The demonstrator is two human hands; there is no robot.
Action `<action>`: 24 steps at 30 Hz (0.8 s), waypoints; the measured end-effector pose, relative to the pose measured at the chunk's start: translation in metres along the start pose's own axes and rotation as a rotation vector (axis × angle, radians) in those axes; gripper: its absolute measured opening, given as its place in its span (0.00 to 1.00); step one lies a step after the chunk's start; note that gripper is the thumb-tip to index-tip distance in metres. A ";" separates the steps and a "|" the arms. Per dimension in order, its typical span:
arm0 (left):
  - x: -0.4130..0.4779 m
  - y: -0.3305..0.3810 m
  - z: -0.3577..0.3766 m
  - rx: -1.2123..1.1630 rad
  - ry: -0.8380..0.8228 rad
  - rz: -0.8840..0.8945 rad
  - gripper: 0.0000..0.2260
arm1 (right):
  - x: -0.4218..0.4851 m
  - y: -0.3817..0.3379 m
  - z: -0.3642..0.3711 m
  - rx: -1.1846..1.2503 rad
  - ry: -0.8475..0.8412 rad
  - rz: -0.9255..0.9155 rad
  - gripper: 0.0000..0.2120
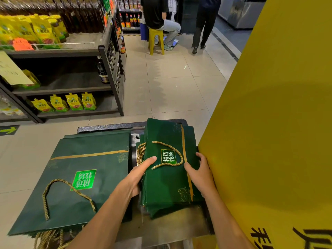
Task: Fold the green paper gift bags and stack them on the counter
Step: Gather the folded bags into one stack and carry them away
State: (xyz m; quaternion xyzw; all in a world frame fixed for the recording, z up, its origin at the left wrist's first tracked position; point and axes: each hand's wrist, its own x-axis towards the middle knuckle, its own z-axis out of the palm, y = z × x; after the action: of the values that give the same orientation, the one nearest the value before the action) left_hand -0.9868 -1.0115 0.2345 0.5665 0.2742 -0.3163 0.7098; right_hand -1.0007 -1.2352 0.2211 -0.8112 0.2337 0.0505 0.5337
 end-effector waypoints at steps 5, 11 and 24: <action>-0.006 0.004 0.004 -0.019 -0.022 -0.018 0.22 | -0.001 0.001 0.001 -0.024 0.008 0.001 0.37; -0.010 0.007 0.001 -0.039 0.009 0.027 0.21 | -0.002 -0.002 0.001 -0.029 -0.029 0.012 0.43; -0.047 0.034 -0.016 -0.037 -0.014 0.120 0.20 | 0.007 -0.016 -0.018 0.264 -0.298 0.282 0.51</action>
State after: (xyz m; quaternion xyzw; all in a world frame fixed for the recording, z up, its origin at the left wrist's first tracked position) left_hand -0.9917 -0.9843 0.2878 0.5665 0.2405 -0.2722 0.7397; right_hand -0.9903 -1.2481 0.2396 -0.6775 0.2679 0.2126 0.6512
